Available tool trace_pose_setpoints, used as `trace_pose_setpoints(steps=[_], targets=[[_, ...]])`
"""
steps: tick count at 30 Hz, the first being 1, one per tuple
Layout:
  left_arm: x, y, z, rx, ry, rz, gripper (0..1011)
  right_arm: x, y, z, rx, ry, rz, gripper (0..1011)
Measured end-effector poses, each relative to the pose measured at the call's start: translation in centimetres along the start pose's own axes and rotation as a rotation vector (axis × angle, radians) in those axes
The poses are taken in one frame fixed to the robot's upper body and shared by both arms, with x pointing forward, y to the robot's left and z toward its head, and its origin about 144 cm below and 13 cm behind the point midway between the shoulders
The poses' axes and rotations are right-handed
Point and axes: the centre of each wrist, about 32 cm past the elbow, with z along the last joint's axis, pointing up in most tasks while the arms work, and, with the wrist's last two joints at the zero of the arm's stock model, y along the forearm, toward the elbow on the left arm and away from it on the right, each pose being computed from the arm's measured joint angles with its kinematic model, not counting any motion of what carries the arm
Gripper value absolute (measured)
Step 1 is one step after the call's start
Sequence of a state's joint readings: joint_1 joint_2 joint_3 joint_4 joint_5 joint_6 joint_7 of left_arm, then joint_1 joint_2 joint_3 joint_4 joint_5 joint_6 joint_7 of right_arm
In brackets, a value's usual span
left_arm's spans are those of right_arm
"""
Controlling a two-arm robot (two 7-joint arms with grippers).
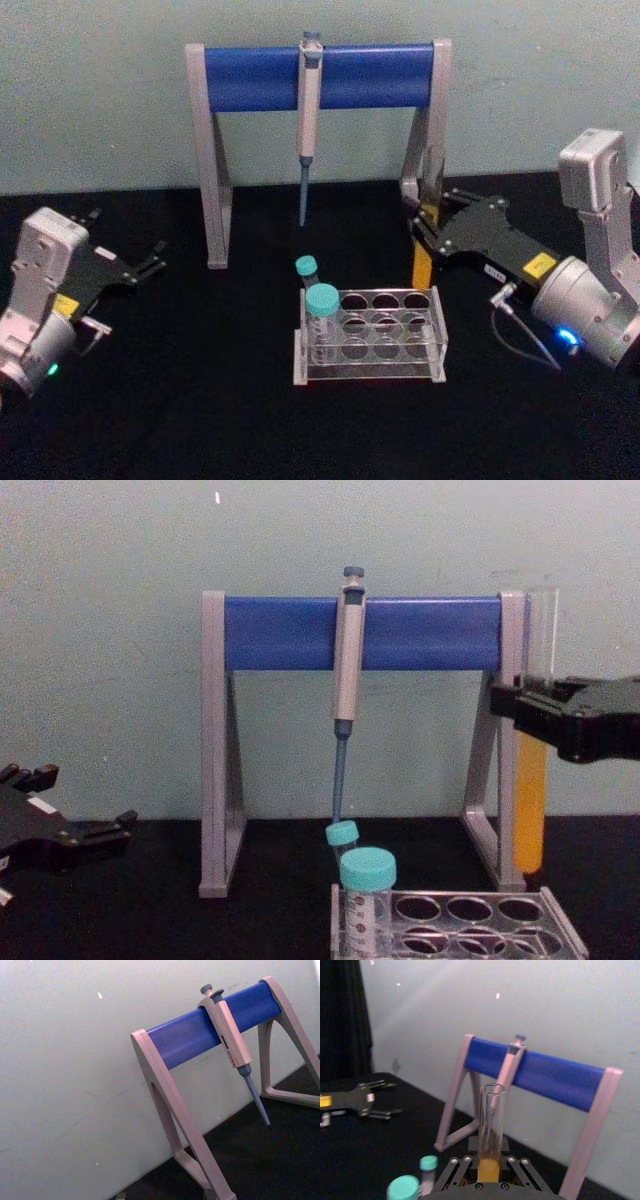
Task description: Pick up the test tube from the test tube rack, shake it, then place it back into the test tube rack.
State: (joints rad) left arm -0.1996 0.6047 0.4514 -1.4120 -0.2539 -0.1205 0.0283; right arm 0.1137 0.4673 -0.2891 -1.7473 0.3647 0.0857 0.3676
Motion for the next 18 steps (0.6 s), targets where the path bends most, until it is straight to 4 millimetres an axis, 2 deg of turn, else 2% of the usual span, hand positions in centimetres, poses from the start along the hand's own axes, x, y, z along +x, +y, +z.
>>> trace_pose_setpoints(steps=[9,18], targets=[[0.0,0.0,0.0,0.0,0.0,0.0,1001,-1.0,0.1,0.1,-0.008,0.052,0.101,229],[0.0,0.0,0.0,0.0,0.0,0.0,1001,-1.1,2.8,-0.7,0.069,0.109,0.113,229]])
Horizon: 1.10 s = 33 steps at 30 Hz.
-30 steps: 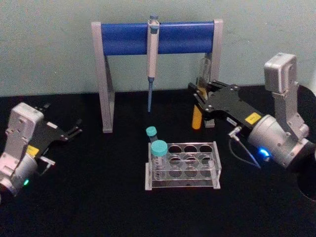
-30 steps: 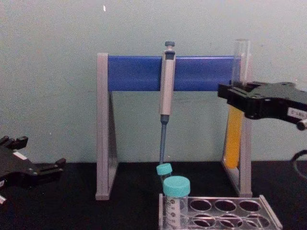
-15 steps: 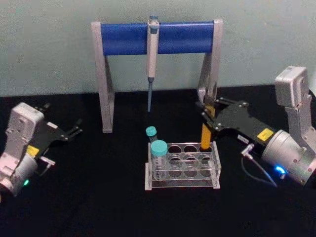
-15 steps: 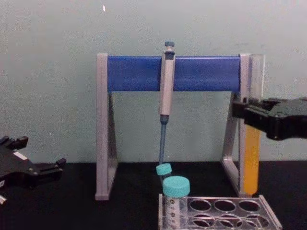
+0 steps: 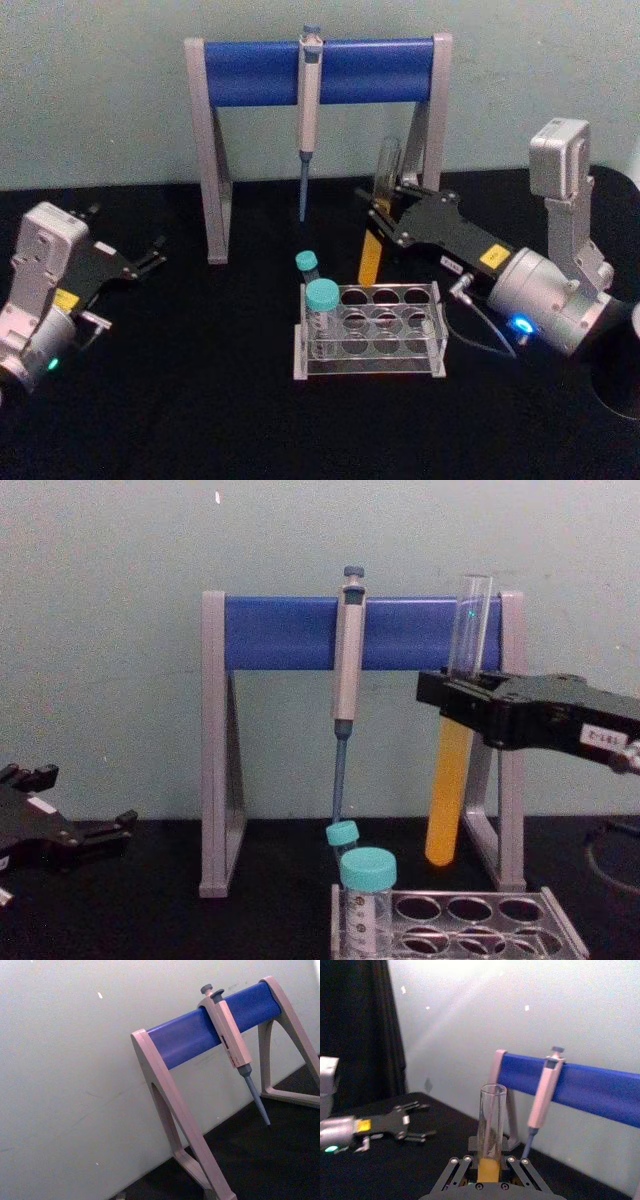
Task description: Pick up the test tube from the test tube rack, shake it, then place it back into the test tube rack.
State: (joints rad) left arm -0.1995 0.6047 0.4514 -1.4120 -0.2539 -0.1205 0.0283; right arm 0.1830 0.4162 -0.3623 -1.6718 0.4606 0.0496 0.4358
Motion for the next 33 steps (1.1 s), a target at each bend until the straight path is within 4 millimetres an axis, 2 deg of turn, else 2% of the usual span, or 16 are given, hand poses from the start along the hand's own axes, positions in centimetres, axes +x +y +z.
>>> trace_pose_setpoints(steps=[6,15,25,33], targets=[[0.0,0.0,0.0,0.0,0.0,0.0,1001,0.5,1.2,-0.5,0.037,-0.018,-0.073,229],[0.0,0.0,0.0,0.0,0.0,0.0,1001,0.9,1.3,-0.9,0.047,-0.034,-0.161,229],[0.0,0.0,0.0,0.0,0.0,0.0,1002,1.3,0.2,-0.7,0.029,-0.061,-0.196,229],[0.0,0.0,0.0,0.0,0.0,0.0,1001,1.3,-1.4,-0.1,-0.009,-0.082,-0.203,229]])
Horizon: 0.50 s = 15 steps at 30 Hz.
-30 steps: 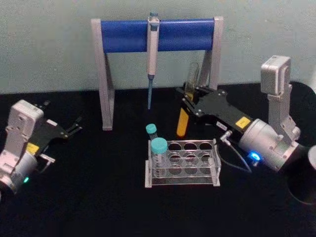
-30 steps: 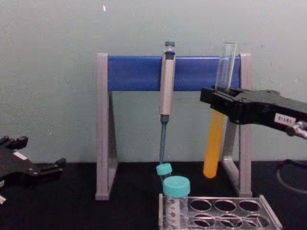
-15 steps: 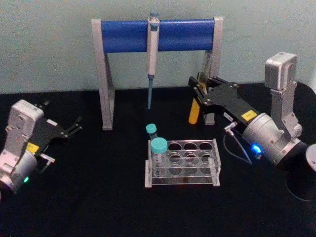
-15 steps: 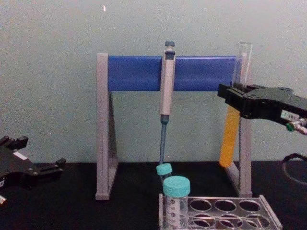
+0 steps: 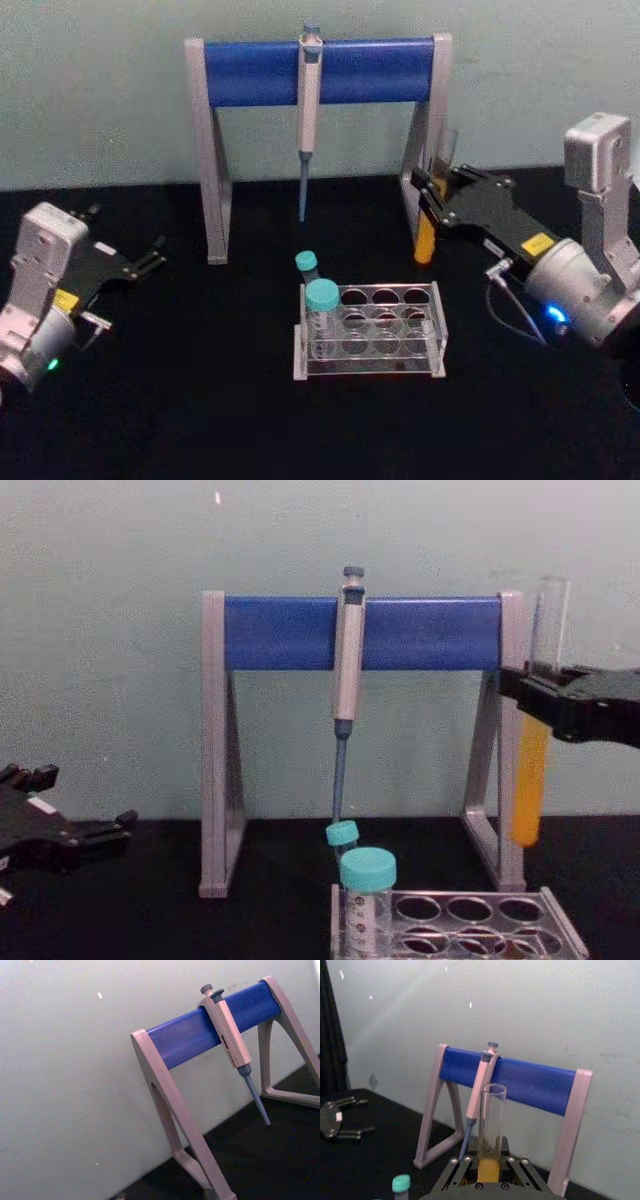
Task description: Pick up the test tube from the test tube rack, shake it, then place it back into the test tube rack.
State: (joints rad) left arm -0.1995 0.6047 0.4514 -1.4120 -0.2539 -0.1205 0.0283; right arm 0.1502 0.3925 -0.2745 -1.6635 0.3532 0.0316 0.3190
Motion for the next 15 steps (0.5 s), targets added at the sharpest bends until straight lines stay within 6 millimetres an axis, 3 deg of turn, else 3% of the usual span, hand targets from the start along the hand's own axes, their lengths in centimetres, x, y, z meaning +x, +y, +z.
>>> trace_pose_setpoints(steps=[8,15], targets=[[0.0,0.0,0.0,0.0,0.0,0.0,1001,-0.1,-1.9,0.8,-0.057,0.006,0.081,229],[0.0,0.0,0.0,0.0,0.0,0.0,1002,-0.7,-1.8,1.0,-0.076,0.055,0.173,229]])
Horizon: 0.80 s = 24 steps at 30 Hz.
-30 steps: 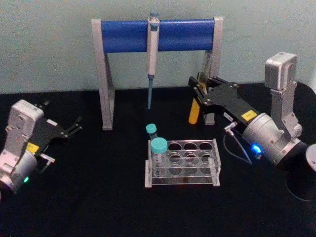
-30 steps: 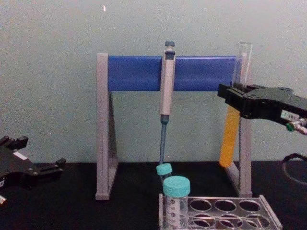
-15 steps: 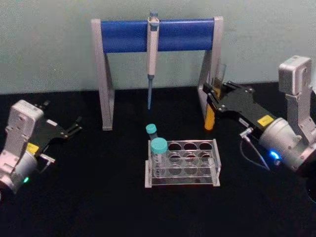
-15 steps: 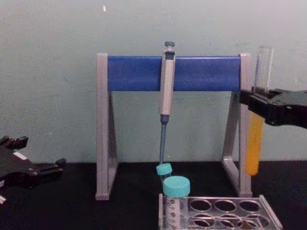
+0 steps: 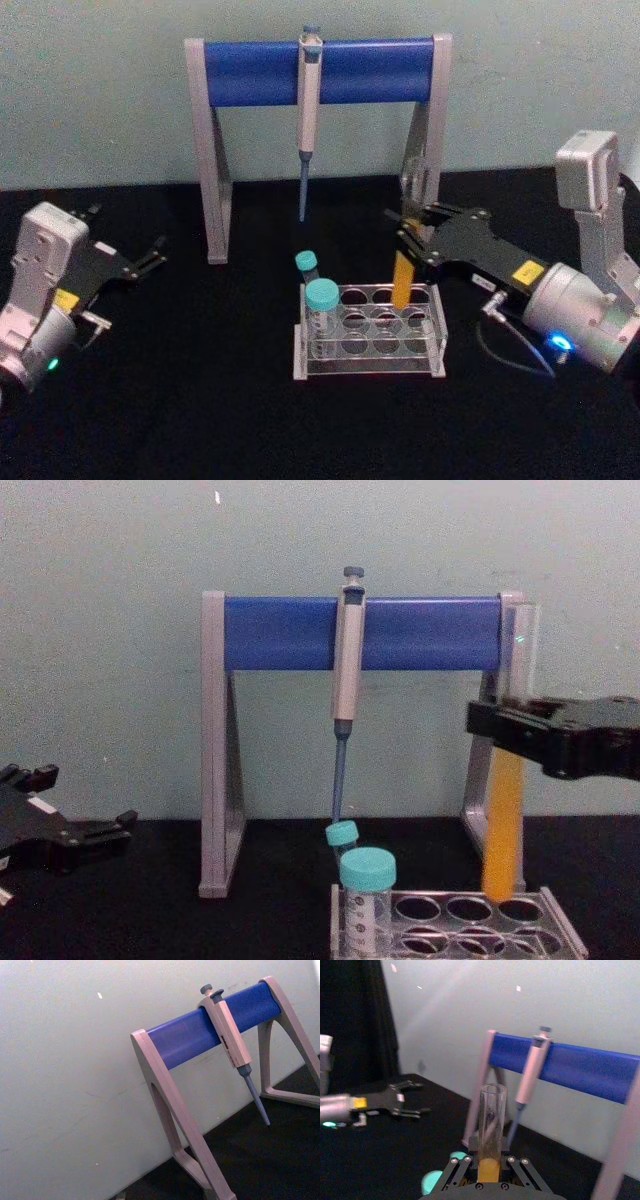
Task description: Pick up the test tube from the test tube rack, shake it, then place it back into the test tube rack.
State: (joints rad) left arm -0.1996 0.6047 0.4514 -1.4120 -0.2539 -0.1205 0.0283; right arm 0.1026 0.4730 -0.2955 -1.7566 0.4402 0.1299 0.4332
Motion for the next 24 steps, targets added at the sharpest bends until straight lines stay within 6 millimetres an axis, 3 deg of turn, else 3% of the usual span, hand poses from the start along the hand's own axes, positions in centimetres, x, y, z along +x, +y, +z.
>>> trace_pose_setpoints(steps=[10,18,24], targets=[[0.0,0.0,0.0,0.0,0.0,0.0,1001,-0.4,2.5,-0.3,0.06,0.045,0.069,229],[0.0,0.0,0.0,0.0,0.0,0.0,1001,-0.2,4.3,-0.9,0.117,-0.001,-0.033,229],[0.0,0.0,0.0,0.0,0.0,0.0,1001,0.2,4.3,-1.0,0.118,-0.017,-0.102,229]])
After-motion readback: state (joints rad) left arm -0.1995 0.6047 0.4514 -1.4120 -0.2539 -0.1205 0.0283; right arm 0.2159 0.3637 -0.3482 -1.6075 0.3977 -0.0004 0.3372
